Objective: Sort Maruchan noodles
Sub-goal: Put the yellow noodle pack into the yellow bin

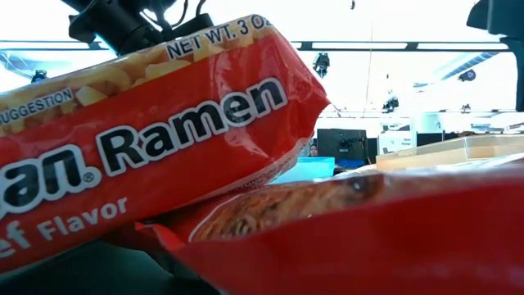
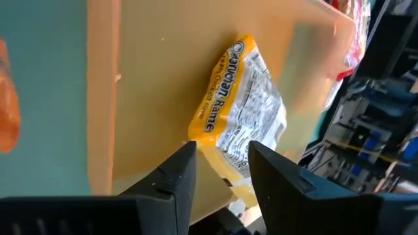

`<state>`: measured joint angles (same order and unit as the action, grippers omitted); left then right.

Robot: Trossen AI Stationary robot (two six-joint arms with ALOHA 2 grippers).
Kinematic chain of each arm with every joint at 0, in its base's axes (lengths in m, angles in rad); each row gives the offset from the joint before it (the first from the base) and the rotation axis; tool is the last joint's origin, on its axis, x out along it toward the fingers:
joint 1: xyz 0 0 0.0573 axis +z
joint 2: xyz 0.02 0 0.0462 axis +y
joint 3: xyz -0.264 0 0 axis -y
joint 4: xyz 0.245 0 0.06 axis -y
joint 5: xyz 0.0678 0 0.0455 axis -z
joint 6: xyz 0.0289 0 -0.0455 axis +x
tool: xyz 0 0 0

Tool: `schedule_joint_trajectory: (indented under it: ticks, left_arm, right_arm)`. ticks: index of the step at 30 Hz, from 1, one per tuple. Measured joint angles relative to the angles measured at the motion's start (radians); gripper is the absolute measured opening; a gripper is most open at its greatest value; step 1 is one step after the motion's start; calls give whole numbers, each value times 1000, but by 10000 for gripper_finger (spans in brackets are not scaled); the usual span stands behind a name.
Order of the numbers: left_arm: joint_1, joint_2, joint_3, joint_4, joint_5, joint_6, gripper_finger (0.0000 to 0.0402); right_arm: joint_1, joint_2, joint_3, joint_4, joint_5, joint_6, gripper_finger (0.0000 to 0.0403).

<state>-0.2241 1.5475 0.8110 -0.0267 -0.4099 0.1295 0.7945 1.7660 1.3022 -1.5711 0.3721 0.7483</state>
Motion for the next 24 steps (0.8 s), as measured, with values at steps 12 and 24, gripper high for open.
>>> schedule_joint_trajectory:
  ticks: [12, 24]
  left_arm:
    - [6, 0, -2, -7, 0, 3, 207]
    - [7, 0, -2, -6, 0, 19, 207]
  right_arm:
    - [1, -7, -47, 8, -10, -43, 128]
    - [2, -48, -238, 161, -46, -53, 144]
